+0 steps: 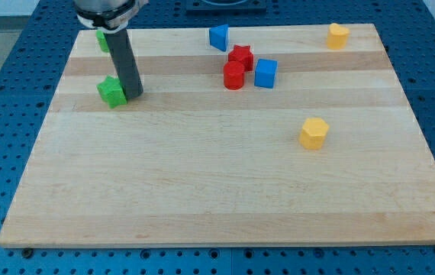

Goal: Touch the green star

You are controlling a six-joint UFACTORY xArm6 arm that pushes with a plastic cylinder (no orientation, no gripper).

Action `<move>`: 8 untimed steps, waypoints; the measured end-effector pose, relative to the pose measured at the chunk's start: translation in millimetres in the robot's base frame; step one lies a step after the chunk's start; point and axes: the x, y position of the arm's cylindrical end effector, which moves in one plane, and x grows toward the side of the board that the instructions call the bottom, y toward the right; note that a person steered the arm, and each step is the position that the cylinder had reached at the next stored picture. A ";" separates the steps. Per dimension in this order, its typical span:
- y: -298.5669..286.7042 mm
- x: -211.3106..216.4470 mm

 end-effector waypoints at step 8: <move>-34.6 -28.6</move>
